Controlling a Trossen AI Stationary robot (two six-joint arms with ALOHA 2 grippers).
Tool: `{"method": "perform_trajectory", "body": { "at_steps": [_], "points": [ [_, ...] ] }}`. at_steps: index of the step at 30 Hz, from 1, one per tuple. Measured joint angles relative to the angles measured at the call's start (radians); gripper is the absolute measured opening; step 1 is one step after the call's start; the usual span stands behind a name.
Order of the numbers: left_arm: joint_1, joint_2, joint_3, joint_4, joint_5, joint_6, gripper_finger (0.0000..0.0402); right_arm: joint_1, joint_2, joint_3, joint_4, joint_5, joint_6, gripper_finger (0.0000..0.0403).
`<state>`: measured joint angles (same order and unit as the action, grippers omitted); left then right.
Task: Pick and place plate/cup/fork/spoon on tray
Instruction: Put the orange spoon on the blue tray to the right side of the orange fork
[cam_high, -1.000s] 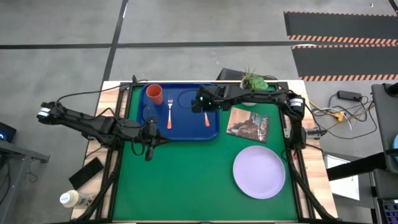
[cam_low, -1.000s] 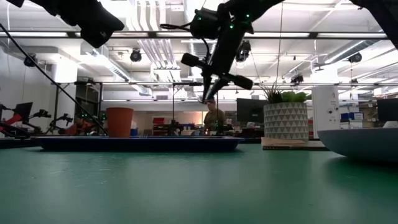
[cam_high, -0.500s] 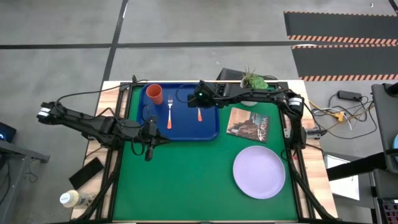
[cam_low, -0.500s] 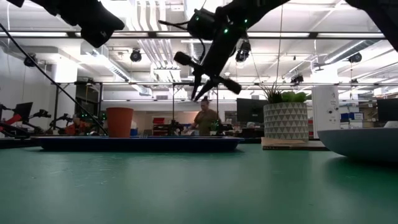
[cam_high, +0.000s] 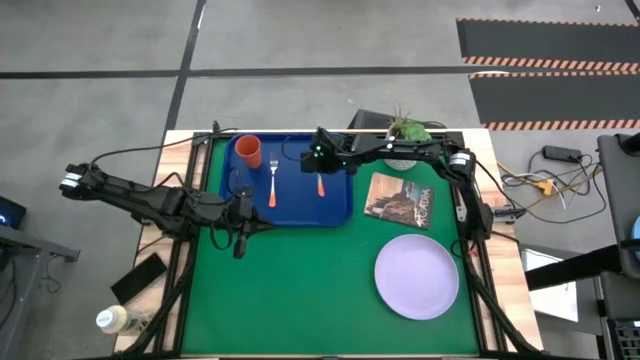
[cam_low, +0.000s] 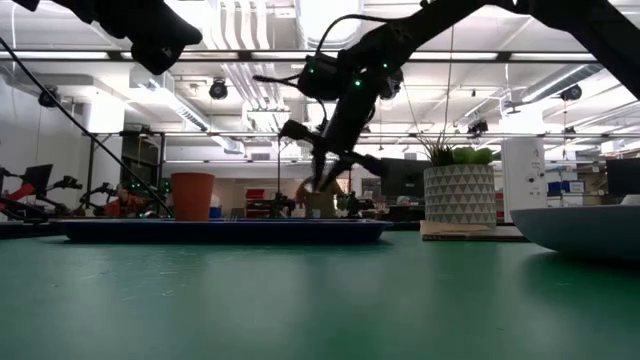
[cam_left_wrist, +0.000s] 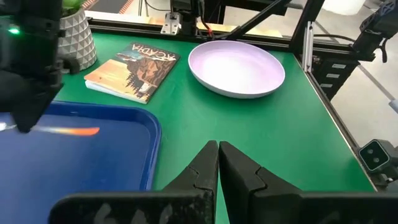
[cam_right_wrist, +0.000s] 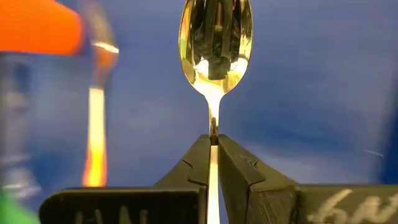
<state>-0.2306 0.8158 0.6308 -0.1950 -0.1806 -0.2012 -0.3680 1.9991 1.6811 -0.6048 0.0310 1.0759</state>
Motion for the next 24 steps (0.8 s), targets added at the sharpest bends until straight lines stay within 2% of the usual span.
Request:
{"method": "perform_trajectory", "body": {
  "at_steps": [4,8,15,24],
  "points": [
    [0.0,0.0,0.0,0.0,0.0,0.0,0.0,0.001,0.0,0.003,-0.131,0.099,-0.012,0.0012],
    [0.0,0.0,0.0,0.0,0.0,0.0,0.0,0.002,0.0,0.0,-0.176,0.128,-0.007,0.0012],
    [0.0,0.0,0.0,0.0,0.0,0.0,0.0,0.011,0.011,-0.001,-0.173,0.155,0.005,0.0012],
    [0.0,0.0,0.0,-0.001,0.0,0.0,0.0,0.021,0.099,-0.001,-0.167,0.136,0.031,0.0012]
  ]
}}
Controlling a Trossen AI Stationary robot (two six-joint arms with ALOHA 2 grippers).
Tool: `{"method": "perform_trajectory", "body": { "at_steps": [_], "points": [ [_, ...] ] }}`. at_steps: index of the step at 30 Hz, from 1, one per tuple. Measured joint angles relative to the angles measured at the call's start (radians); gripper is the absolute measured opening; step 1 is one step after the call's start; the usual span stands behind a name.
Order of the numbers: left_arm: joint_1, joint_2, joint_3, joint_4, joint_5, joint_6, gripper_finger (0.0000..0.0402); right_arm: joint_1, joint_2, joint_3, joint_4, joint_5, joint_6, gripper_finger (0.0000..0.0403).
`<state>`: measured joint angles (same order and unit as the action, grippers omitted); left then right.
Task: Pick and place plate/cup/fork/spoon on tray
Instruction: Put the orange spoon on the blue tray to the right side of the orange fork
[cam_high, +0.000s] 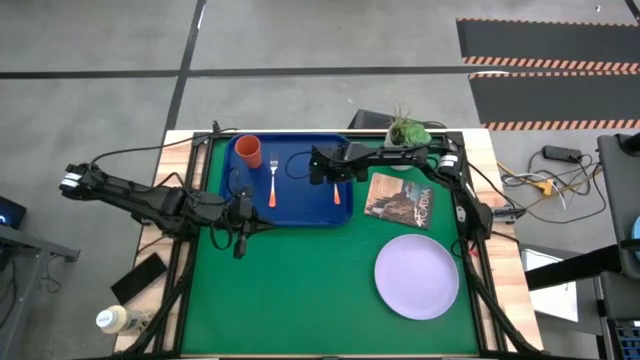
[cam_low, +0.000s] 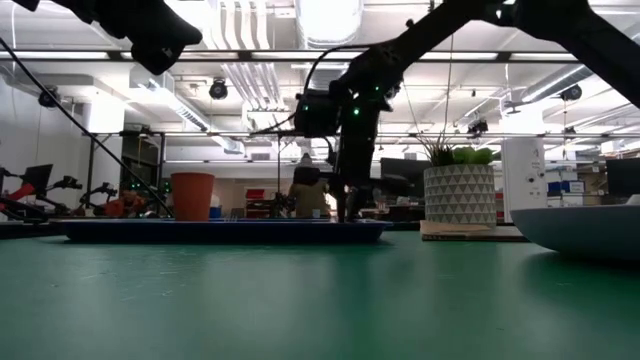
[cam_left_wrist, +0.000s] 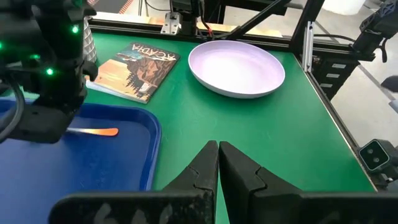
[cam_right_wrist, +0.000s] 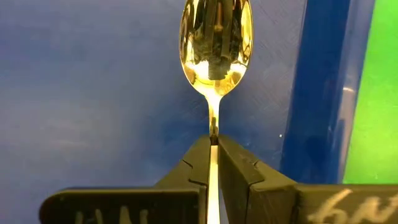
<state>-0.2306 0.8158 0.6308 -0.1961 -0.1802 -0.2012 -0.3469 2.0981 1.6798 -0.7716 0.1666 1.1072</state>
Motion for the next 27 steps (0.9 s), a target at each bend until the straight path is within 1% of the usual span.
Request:
{"method": "perform_trajectory", "body": {
  "at_steps": [4,15,18,25,27],
  "points": [
    [0.0,0.0,0.0,0.0,0.0,0.0,0.0,0.0,0.019,0.002,0.015,-0.022,0.0,0.0012],
    [0.0,0.0,0.0,0.001,0.0,0.0,0.0,0.0,0.021,0.003,0.031,-0.033,-0.013,0.0015],
    [0.0,0.0,0.0,0.001,0.0,0.0,0.0,0.0,0.021,0.003,0.034,-0.033,-0.019,0.0029],
    [0.0,0.0,0.0,0.001,0.0,0.0,0.0,0.0,0.019,0.003,0.047,-0.037,-0.016,0.008],
    [0.0,0.0,0.0,0.001,0.0,0.0,0.0,0.0,0.019,0.016,0.034,-0.049,-0.04,0.0092]
  ]
}}
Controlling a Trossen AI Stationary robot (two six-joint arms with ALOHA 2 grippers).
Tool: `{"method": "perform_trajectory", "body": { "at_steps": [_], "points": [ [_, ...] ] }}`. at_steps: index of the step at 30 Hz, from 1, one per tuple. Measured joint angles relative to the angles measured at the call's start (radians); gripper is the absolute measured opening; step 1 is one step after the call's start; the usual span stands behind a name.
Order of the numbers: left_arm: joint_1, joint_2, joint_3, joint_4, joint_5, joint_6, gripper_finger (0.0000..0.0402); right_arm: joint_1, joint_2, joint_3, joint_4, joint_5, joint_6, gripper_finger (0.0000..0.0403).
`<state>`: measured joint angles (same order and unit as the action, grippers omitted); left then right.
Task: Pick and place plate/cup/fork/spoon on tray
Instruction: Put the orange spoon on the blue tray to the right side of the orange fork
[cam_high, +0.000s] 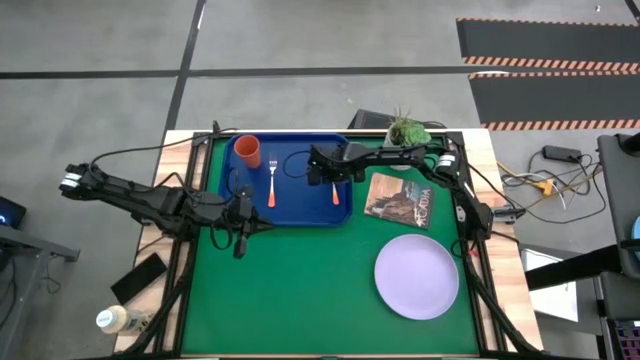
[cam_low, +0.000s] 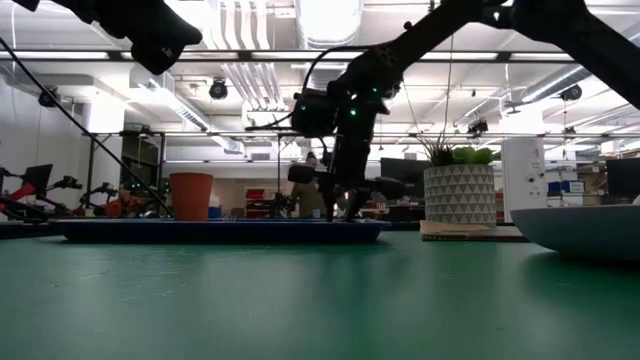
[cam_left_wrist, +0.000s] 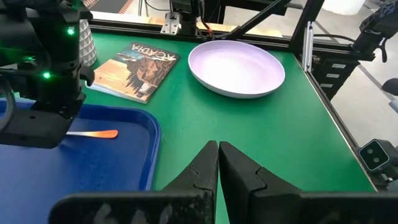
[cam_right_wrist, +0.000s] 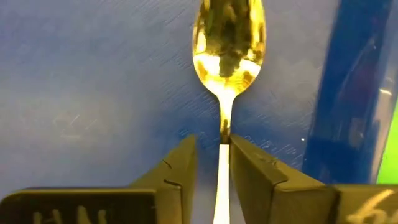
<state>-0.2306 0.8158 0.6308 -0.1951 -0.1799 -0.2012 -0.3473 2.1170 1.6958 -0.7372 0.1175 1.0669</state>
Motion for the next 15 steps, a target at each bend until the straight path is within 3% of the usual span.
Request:
{"method": "perform_trajectory", "body": {
  "at_steps": [9,15],
  "points": [
    [0.0,0.0,0.0,0.004,0.0,0.0,0.0,0.005,-0.043,0.134,-0.244,-0.035,-0.18,0.0102],
    [0.0,0.003,0.0,0.012,0.0,-0.001,0.0,0.076,-0.117,0.161,-0.462,0.14,-0.328,0.0083]
  ]
}}
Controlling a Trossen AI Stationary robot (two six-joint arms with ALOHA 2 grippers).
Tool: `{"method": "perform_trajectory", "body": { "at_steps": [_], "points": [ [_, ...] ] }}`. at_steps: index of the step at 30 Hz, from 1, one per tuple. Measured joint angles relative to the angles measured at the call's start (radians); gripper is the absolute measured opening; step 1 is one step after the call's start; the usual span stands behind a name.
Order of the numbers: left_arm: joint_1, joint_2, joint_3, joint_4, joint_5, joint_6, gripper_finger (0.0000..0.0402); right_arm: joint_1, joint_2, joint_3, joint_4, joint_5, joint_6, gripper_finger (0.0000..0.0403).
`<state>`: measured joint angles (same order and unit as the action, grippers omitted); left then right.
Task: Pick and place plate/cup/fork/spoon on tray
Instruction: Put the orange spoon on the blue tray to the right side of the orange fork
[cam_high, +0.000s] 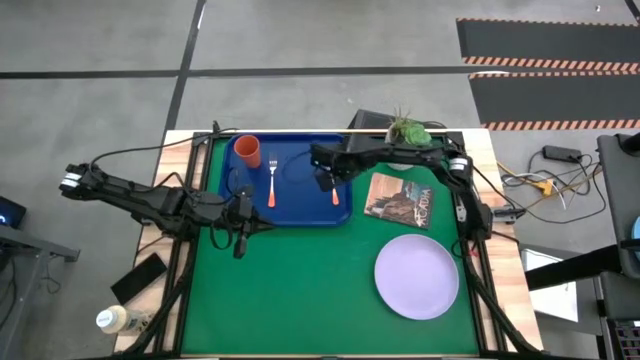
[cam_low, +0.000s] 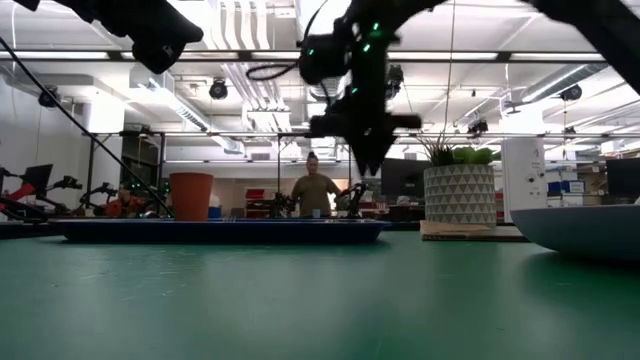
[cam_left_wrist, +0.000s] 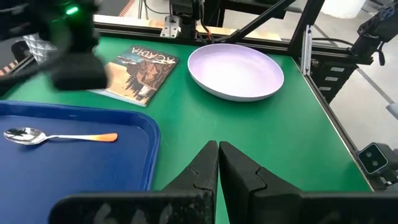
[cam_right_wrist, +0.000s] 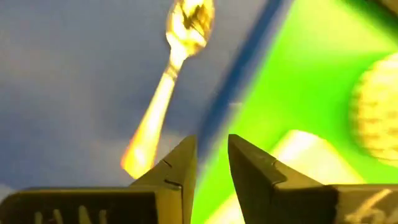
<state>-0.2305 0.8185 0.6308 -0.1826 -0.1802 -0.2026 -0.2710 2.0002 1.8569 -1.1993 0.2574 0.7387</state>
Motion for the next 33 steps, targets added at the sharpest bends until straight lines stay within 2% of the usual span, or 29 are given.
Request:
{"method": "perform_trajectory", "body": {
  "at_steps": [4,10,16,20,25,33],
  "points": [
    [0.0,0.027,0.0,0.034,0.0,-0.001,0.0,0.081,-0.085,-0.094,-0.055,0.046,-0.08,0.0067],
    [0.0,0.111,0.0,0.151,0.001,-0.053,0.0,0.24,-0.265,-0.323,0.022,0.068,-0.112,0.0043],
    [0.0,0.214,0.0,0.283,-0.015,-0.135,0.0,0.397,-0.497,-0.62,0.404,0.171,-0.209,0.0027],
    [0.002,0.295,0.002,0.352,-0.068,-0.188,0.0,0.458,-0.623,-0.783,0.67,0.214,-0.366,0.0028],
    [0.011,0.419,0.046,0.355,-0.216,-0.277,0.0,0.477,-0.754,-0.922,0.919,0.215,-0.534,0.0028],
    [0.079,0.614,0.144,0.355,-0.222,-0.348,0.0,0.477,-0.917,-1.066,1.173,0.207,-0.744,0.0028]
  ]
}}
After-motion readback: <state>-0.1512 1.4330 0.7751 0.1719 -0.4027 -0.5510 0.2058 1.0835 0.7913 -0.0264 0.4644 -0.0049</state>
